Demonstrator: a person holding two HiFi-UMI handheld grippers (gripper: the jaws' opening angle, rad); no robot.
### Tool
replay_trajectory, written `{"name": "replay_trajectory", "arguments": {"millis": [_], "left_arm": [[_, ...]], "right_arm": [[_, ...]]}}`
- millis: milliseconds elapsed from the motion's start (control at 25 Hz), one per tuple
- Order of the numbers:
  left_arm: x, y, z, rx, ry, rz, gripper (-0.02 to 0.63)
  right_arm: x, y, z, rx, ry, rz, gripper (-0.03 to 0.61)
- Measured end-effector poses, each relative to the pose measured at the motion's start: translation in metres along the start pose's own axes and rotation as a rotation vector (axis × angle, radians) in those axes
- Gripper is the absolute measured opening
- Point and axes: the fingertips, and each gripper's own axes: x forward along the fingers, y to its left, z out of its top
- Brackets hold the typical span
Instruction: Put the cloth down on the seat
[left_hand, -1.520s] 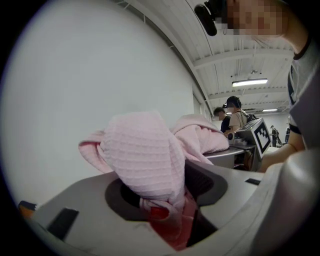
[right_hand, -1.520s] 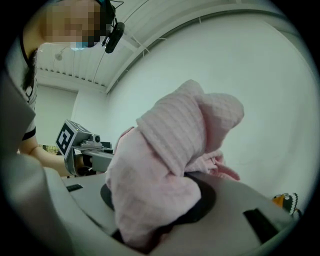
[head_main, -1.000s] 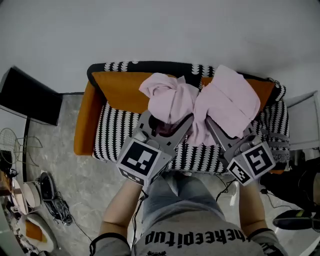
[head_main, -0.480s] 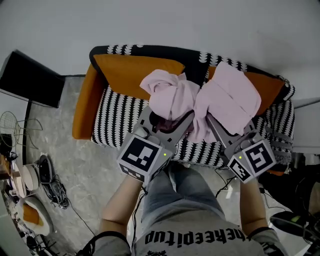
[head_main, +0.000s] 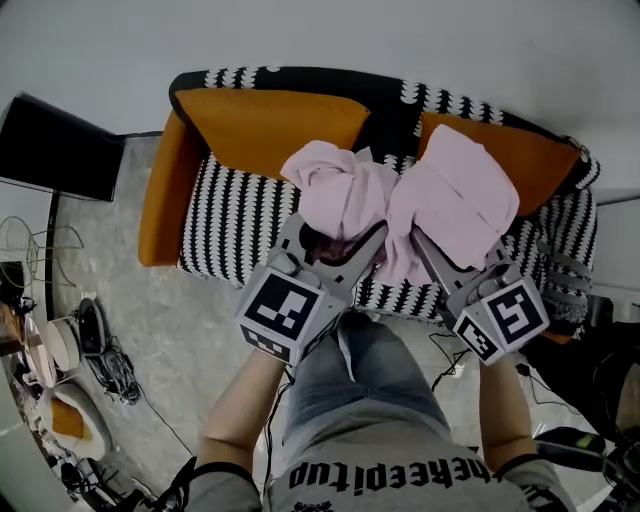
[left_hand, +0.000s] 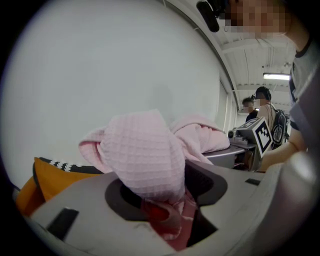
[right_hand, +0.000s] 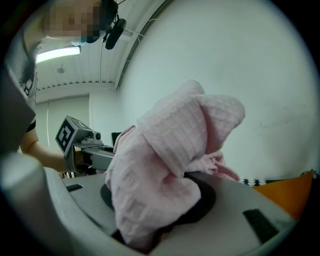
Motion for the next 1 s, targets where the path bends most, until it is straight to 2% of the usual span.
{"name": "replay_trajectory", "arguments": {"millis": [1000], "left_arm": [[0.034, 0.009, -0.101, -0.105, 0.178, -0.048, 0.241]], "right_arm": [[0.023, -0.014, -0.104, 0.141, 0.150, -0.012, 0.183]]}}
